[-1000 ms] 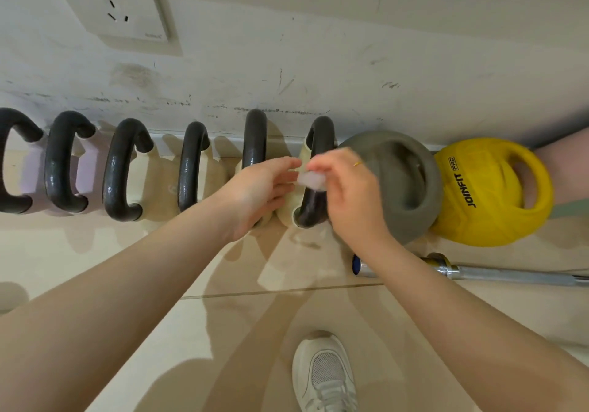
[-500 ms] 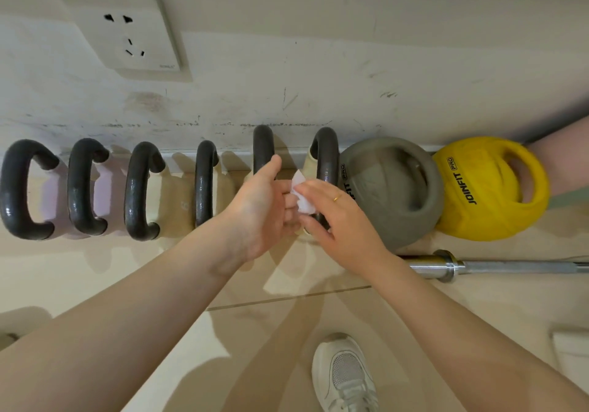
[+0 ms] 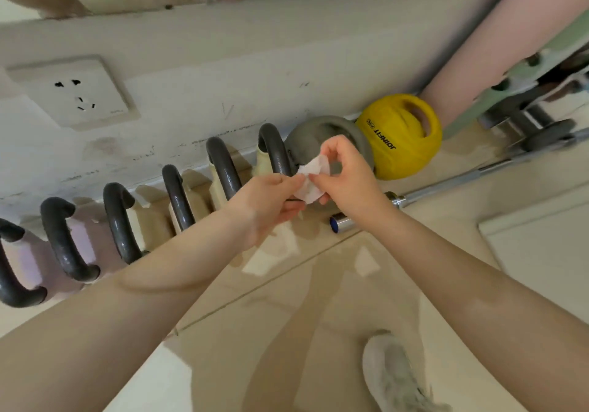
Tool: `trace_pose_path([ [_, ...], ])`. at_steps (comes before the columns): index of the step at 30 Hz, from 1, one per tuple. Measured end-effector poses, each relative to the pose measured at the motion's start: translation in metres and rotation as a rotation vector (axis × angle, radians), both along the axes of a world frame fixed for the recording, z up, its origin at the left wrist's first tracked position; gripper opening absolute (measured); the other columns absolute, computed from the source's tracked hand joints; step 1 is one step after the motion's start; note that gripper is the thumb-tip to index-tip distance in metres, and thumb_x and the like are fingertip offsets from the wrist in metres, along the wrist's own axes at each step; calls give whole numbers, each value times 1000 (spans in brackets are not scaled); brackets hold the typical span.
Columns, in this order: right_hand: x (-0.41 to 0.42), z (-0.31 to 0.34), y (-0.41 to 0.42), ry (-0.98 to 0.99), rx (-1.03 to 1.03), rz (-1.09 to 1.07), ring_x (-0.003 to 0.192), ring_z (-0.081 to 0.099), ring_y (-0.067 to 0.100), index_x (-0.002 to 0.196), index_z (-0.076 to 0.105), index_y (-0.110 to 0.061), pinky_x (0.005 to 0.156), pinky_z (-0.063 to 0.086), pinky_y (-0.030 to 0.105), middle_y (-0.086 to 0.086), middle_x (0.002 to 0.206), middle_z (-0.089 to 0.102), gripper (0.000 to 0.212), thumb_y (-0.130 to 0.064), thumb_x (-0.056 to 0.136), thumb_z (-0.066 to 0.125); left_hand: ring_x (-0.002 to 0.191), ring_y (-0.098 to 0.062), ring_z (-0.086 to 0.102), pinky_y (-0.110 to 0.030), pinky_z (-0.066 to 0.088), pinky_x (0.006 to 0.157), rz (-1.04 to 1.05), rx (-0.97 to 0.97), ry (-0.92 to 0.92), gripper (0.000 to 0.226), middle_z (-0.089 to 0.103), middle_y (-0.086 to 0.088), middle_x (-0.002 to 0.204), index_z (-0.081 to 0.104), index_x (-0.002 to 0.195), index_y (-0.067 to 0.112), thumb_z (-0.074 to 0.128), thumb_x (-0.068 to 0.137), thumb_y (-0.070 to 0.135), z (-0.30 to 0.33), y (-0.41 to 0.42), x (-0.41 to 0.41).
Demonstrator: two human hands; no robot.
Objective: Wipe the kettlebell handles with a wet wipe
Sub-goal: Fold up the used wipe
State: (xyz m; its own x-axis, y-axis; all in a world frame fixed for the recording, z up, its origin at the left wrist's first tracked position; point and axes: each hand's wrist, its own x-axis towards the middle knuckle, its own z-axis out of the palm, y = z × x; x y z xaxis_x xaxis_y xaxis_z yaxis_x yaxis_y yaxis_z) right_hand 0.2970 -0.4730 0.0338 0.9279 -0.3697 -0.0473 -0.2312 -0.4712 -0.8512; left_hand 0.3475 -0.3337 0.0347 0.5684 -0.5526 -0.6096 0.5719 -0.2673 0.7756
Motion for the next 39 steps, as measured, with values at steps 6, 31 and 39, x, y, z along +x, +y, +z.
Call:
trace_pose_path([
  [6,-49,2,-55,-154,-268,-70,88,52,13,84,65,-7,76,45,19,-1,95,51,19,-7,74,49,75,-12,68,-17,58,68,178,-145,-88,14,67,-10,91,52,107,12,48,94,10,19,-81,-37],
  [31,-367,90,-417,167,-804,-717,85,56,35,97,63,0,66,39,32,18,107,58,26,8,82,43,86,-6,60,-17,46,78,-453,-183,-524,25,63,8,88,63,87,25,43,90,10,97,-457,-276],
  [39,-354,80,-417,366,-870,-666,106,50,38,118,50,-3,80,42,44,19,116,59,40,-33,96,34,75,-3,58,-19,46,74,-370,-81,-586,33,61,10,83,61,77,28,40,89,5,69,-452,-262],
])
